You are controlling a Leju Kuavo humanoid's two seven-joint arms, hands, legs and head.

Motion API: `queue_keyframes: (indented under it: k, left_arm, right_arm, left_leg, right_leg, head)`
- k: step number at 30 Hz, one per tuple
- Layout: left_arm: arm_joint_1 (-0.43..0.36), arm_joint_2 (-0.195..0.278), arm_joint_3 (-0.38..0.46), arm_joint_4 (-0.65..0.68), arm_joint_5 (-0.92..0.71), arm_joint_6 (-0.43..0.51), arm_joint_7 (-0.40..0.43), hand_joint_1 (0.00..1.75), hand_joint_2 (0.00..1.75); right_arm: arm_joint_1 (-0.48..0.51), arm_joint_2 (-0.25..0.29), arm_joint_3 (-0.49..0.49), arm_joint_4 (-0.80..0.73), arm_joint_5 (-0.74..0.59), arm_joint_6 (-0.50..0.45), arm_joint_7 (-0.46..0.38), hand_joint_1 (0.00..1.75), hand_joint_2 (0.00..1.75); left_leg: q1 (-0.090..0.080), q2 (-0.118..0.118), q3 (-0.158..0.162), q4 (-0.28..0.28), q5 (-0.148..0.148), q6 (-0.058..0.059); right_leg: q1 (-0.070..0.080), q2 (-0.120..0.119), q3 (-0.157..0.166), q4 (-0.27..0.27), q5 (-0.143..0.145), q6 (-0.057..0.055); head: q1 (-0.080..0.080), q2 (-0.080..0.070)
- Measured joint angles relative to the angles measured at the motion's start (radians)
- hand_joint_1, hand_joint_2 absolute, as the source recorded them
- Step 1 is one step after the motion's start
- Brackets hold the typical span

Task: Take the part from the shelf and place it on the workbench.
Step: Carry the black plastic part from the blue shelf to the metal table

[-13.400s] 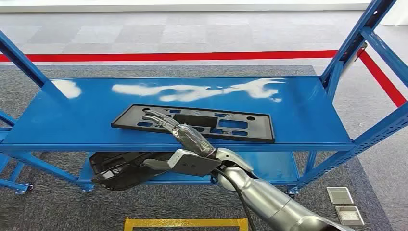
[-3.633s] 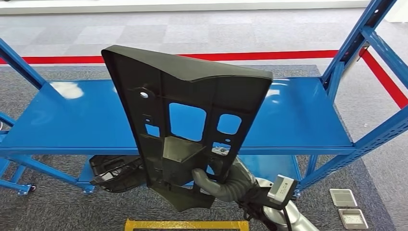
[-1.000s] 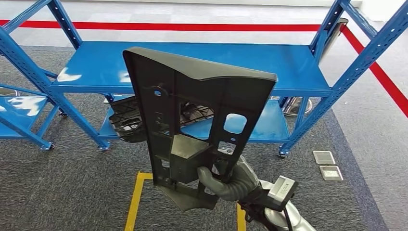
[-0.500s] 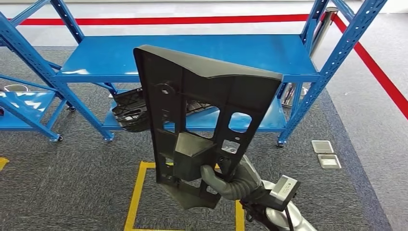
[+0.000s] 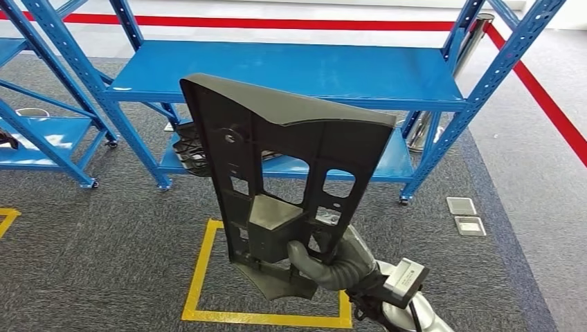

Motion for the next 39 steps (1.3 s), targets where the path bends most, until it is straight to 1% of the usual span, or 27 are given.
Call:
queue_keyframes:
  k: [2,3,5,7,9,12,13,14,15,16,18,20,22,23,24,26,27,28,29,30,31,33,34,35,37,38,39]
  left_arm:
    - [-0.001,0.000,0.000,0.000,0.000,0.000,0.000,0.00,1.75]
    - [-0.003,-0.001,-0.001,0.000,-0.001,0.000,0.000,0.00,1.75]
    - [-0.007,-0.001,-0.001,0.000,-0.002,0.000,0.000,0.00,1.75]
    - [-0.005,-0.001,-0.001,0.000,-0.002,0.000,0.001,0.00,1.75]
    - [-0.003,0.000,-0.001,0.000,-0.002,0.000,0.002,0.00,1.75]
    - [-0.005,0.000,-0.002,0.000,-0.002,0.000,0.002,0.00,1.75]
    - [-0.003,0.000,-0.002,0.000,-0.002,0.000,0.002,0.00,1.75]
    - [-0.001,0.000,-0.002,0.000,-0.003,0.000,0.003,0.00,1.75]
    - [0.001,0.000,-0.002,0.000,-0.003,0.000,0.003,0.00,1.75]
    - [0.003,0.000,-0.002,0.000,-0.003,0.000,0.003,0.00,1.75]
    - [0.001,0.000,-0.002,0.000,-0.003,0.000,0.003,0.00,1.75]
    - [0.000,0.000,-0.002,0.000,-0.004,0.000,0.003,0.00,1.75]
    - [0.005,0.000,-0.002,0.000,-0.006,0.000,0.003,0.00,1.75]
    - [0.008,0.001,-0.002,0.000,-0.006,0.000,0.003,0.00,1.75]
    - [0.009,0.001,-0.002,0.000,-0.007,0.000,0.003,0.00,1.75]
    - [0.006,0.001,-0.003,0.000,-0.007,0.000,0.003,0.00,1.75]
    - [0.006,0.001,-0.003,0.000,-0.007,0.000,0.004,0.00,1.75]
    - [0.006,0.001,-0.003,0.000,-0.007,0.000,0.004,0.00,1.75]
    - [0.007,0.001,-0.002,0.000,-0.007,0.000,0.004,0.00,1.75]
    - [0.009,0.001,-0.002,0.000,-0.007,0.000,0.005,0.00,1.75]
    - [0.009,0.002,-0.002,0.000,-0.007,0.000,0.005,0.00,1.75]
    - [0.008,0.002,-0.003,0.000,-0.007,0.000,0.007,0.00,1.75]
    - [0.006,0.002,-0.003,0.000,-0.007,0.000,0.008,0.00,1.75]
    - [0.006,0.002,-0.003,0.000,-0.007,0.000,0.009,0.00,1.75]
    - [0.008,0.002,-0.002,0.000,-0.007,0.000,0.010,0.00,1.75]
    - [0.010,0.003,-0.002,0.000,-0.007,0.000,0.010,0.00,1.75]
    - [0.011,0.003,-0.002,0.000,-0.007,0.000,0.011,0.00,1.75]
  right_arm:
    - [0.001,0.000,0.000,0.000,0.001,0.000,0.000,1.75,1.75]
    - [0.002,0.000,0.000,-0.001,0.001,0.000,0.000,1.75,1.75]
    - [0.004,-0.001,0.000,-0.002,0.002,-0.001,-0.001,1.75,1.75]
    - [0.005,-0.001,0.000,-0.003,0.002,-0.002,-0.002,1.75,1.75]
    - [0.006,-0.001,0.000,-0.003,0.003,-0.004,-0.003,1.75,1.75]
    - [0.011,-0.001,-0.001,-0.004,0.007,-0.008,-0.007,1.75,1.75]
    - [0.012,-0.001,-0.001,-0.004,0.008,-0.008,-0.008,1.75,1.75]
    - [0.013,-0.001,-0.001,-0.003,0.009,-0.008,-0.009,1.75,1.75]
    - [0.014,-0.001,-0.001,-0.003,0.010,-0.008,-0.009,1.75,1.75]
    - [0.014,-0.001,-0.001,-0.004,0.012,-0.009,-0.010,1.75,1.75]
    - [0.015,-0.001,-0.001,-0.007,0.015,-0.011,-0.012,1.75,1.75]
    - [0.017,-0.001,-0.001,-0.011,0.017,-0.015,-0.013,1.75,1.75]
    - [0.018,-0.001,-0.001,-0.013,0.018,-0.018,-0.015,1.75,1.75]
    - [0.019,-0.001,-0.001,-0.014,0.019,-0.018,-0.015,1.75,1.75]
    - [0.020,-0.001,-0.001,-0.016,0.019,-0.019,-0.016,1.75,1.75]
    - [0.025,-0.002,-0.001,-0.018,0.020,-0.021,-0.018,1.75,1.75]
    - [0.030,-0.003,-0.001,-0.019,0.020,-0.022,-0.018,1.75,1.75]
    - [0.036,-0.004,-0.001,-0.018,0.020,-0.022,-0.018,1.75,1.75]
    - [0.040,-0.005,-0.001,-0.018,0.020,-0.023,-0.018,1.75,1.75]
    - [0.044,-0.005,-0.001,-0.018,0.020,-0.023,-0.019,1.75,1.75]
    - [0.046,-0.005,-0.001,-0.018,0.020,-0.023,-0.019,1.75,1.75]
    - [0.048,-0.006,-0.001,-0.019,0.020,-0.023,-0.021,1.75,1.75]
    - [0.050,-0.006,-0.001,-0.019,0.020,-0.023,-0.022,1.75,1.75]
    - [0.053,-0.007,-0.002,-0.020,0.020,-0.023,-0.023,1.75,1.75]
    - [0.057,-0.008,-0.002,-0.021,0.020,-0.024,-0.024,1.75,1.75]
    - [0.057,-0.007,-0.002,-0.021,0.020,-0.024,-0.024,1.75,1.75]
    - [0.057,-0.006,-0.002,-0.022,0.020,-0.024,-0.025,1.75,1.75]
  left_leg:
    - [-0.001,-0.015,-0.013,0.014,0.000,-0.004]
    - [-0.002,-0.023,-0.021,0.022,0.000,-0.007]
    - [0.000,-0.039,-0.037,0.032,0.004,-0.017]
    - [0.003,-0.051,-0.046,0.035,0.006,-0.028]
    - [0.003,-0.036,-0.066,0.070,-0.021,-0.039]
    - [0.010,-0.006,-0.150,0.245,-0.107,-0.056]
    - [0.012,-0.004,-0.171,0.290,-0.118,-0.060]
    - [0.014,-0.002,-0.175,0.301,-0.111,-0.062]
    - [0.015,0.003,-0.160,0.271,-0.085,-0.062]
    - [0.015,0.015,-0.130,0.211,-0.049,-0.061]
    - [0.009,0.057,-0.070,0.085,0.006,-0.054]
    - [0.001,0.080,-0.053,0.038,0.015,-0.043]
    - [0.000,0.064,-0.058,0.034,0.018,-0.031]
    - [0.001,0.055,-0.059,0.031,0.022,-0.023]
    - [0.004,0.047,-0.060,0.029,0.027,-0.016]
    - [0.005,0.029,-0.064,0.027,0.033,-0.006]
    - [0.005,0.019,-0.066,0.027,0.035,-0.003]
    - [0.004,0.007,-0.067,0.027,0.035,-0.002]
    - [0.003,-0.005,-0.068,0.028,0.036,-0.001]
    - [0.003,-0.018,-0.068,0.029,0.036,-0.001]
    - [0.003,-0.031,-0.067,0.031,0.036,-0.002]
    - [0.003,-0.056,-0.072,0.039,0.034,-0.006]
    - [0.004,-0.068,-0.079,0.044,0.035,-0.011]
    - [0.005,-0.080,-0.088,0.048,0.037,-0.017]
    - [0.009,-0.101,-0.100,0.049,0.042,-0.029]
    - [0.008,-0.097,-0.103,0.053,0.039,-0.034]
    - [0.007,-0.079,-0.111,0.069,0.027,-0.039]
  right_leg:
    - [-0.001,0.032,0.094,-0.140,0.045,-0.007]
    - [-0.002,0.049,0.126,-0.195,0.054,-0.011]
    - [-0.002,0.065,0.143,-0.233,0.049,-0.017]
    - [-0.003,0.047,0.141,-0.237,0.051,-0.024]
    - [-0.007,0.024,0.139,-0.241,0.056,-0.035]
    - [-0.008,-0.018,0.134,-0.241,0.057,-0.041]
    - [-0.008,-0.031,0.132,-0.241,0.057,-0.041]
    - [-0.008,-0.043,0.132,-0.240,0.057,-0.041]
    - [-0.008,-0.055,0.132,-0.240,0.057,-0.040]
    - [-0.008,-0.066,0.133,-0.239,0.056,-0.039]
    - [-0.005,-0.085,0.135,-0.239,0.053,-0.034]
    - [-0.001,-0.103,0.134,-0.237,0.053,-0.025]
    - [-0.002,-0.116,0.136,-0.238,0.051,-0.014]
    - [-0.004,-0.105,0.136,-0.233,0.043,-0.008]
    - [-0.006,-0.082,0.130,-0.214,0.025,-0.004]
    - [-0.007,-0.026,0.088,-0.115,-0.037,-0.001]
    - [-0.006,-0.012,0.057,-0.046,-0.069,-0.001]
    - [-0.006,-0.006,0.032,0.011,-0.087,-0.002]
    - [-0.006,-0.003,0.020,0.038,-0.086,-0.002]
    - [-0.006,-0.002,0.028,0.024,-0.065,-0.003]
    - [-0.007,0.005,0.053,-0.028,-0.028,-0.004]
    - [-0.012,0.053,0.110,-0.157,0.033,-0.007]
    - [-0.014,0.076,0.127,-0.200,0.045,-0.008]
    - [-0.015,0.092,0.132,-0.219,0.045,-0.010]
    - [-0.014,0.078,0.132,-0.225,0.042,-0.016]
    - [-0.015,0.066,0.133,-0.227,0.043,-0.020]
    - [-0.017,0.051,0.135,-0.229,0.044,-0.025]
  head:
    - [0.000,0.000]
    - [0.000,0.000]
    - [0.000,0.000]
    - [0.000,0.000]
    - [0.000,0.000]
    - [-0.001,0.000]
    - [-0.001,0.000]
    - [-0.001,0.000]
    - [-0.001,0.000]
    - [-0.001,0.000]
    - [-0.001,0.000]
    - [-0.001,0.000]
    - [0.000,0.000]
    - [0.000,0.000]
    - [0.000,0.000]
    - [0.001,0.000]
    - [0.001,0.000]
    - [0.001,0.000]
    - [0.001,0.000]
    - [0.001,0.000]
    - [0.001,0.000]
    - [0.001,0.000]
    - [0.001,0.000]
    - [0.001,0.000]
    - [0.001,0.000]
    - [0.000,0.000]
    - [0.000,0.000]
